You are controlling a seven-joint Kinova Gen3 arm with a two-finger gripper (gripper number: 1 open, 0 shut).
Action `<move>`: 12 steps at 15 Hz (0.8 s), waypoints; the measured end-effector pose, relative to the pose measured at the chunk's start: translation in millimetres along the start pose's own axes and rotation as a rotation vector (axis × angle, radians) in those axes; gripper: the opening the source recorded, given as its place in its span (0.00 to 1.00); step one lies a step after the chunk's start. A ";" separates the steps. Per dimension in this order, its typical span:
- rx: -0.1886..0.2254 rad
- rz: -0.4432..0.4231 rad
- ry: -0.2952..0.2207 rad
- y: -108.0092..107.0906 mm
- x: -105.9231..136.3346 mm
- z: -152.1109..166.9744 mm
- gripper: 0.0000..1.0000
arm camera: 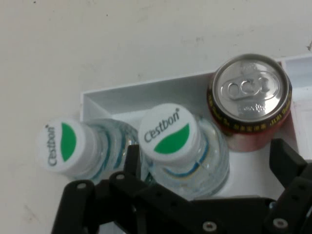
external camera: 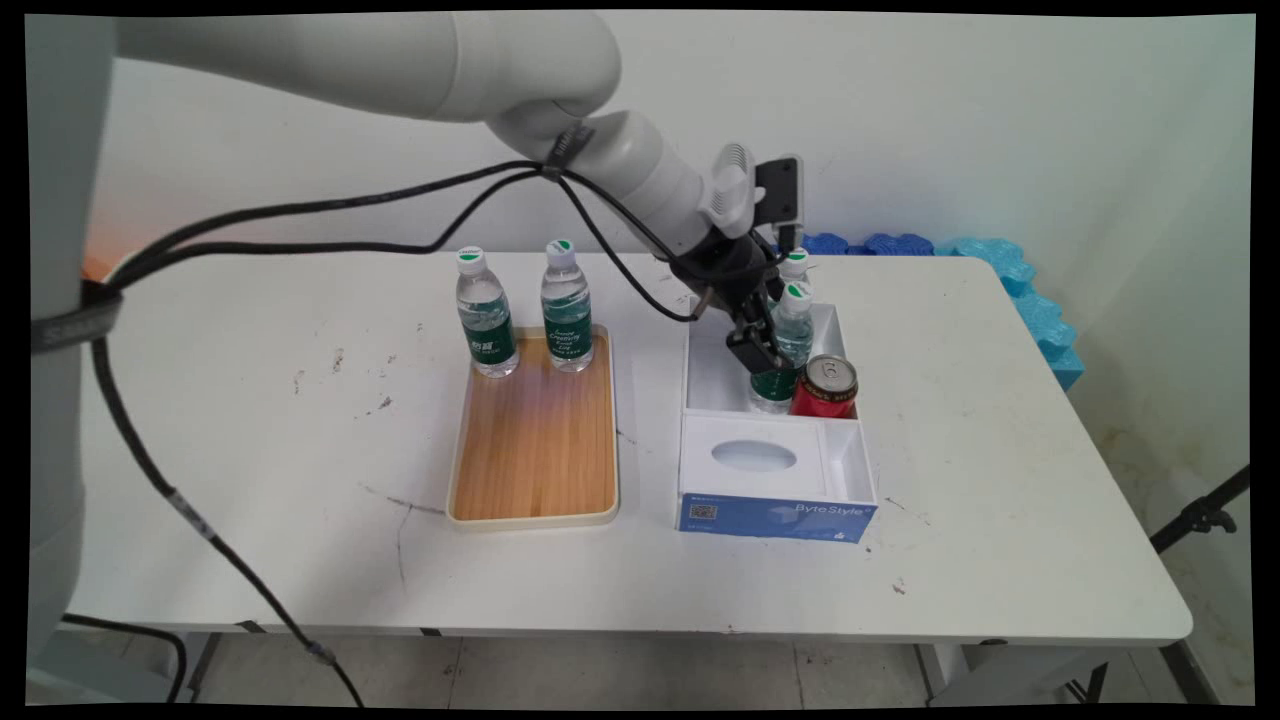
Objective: Pick up the green bottle from the white box, then place the picked object on the tray
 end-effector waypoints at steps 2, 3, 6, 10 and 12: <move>-0.003 0.010 -0.007 1.2 1.6 7.6 1.00; -0.005 0.013 -0.009 1.9 2.1 9.5 1.00; -0.008 0.025 -0.016 4.3 3.2 16.0 1.00; -0.008 0.041 -0.024 6.6 3.8 22.1 0.00; -0.006 0.051 -0.030 7.9 2.7 23.9 0.00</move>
